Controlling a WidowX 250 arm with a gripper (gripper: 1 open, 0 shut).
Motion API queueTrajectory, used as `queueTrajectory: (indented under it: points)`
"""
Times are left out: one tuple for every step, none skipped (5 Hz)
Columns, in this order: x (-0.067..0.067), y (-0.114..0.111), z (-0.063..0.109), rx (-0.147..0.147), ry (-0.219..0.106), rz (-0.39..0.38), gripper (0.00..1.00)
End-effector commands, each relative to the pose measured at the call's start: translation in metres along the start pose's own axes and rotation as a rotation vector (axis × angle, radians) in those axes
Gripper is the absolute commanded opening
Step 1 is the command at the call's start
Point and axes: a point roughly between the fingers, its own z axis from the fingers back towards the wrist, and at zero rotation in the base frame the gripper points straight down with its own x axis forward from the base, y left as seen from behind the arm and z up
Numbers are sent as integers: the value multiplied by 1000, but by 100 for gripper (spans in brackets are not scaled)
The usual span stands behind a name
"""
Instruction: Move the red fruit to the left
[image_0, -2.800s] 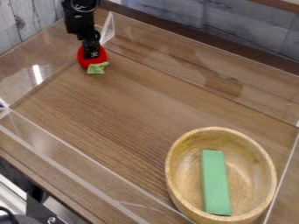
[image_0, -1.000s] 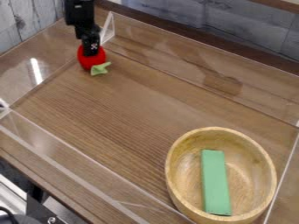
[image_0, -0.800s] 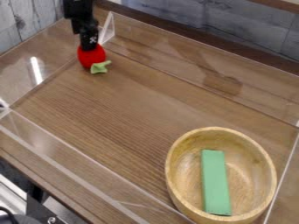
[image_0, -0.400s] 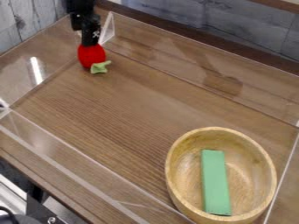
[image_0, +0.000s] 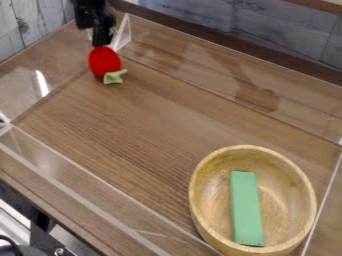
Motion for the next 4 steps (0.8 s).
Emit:
queueTrajectory:
  points:
    - [-10,-2,42,-50,47,47,100]
    - [-22,1,43,-45,38,64,100]
    - [-31,0,37,-44,21,71,0]
    - [-29,-2,22,-36,-8,131,0]
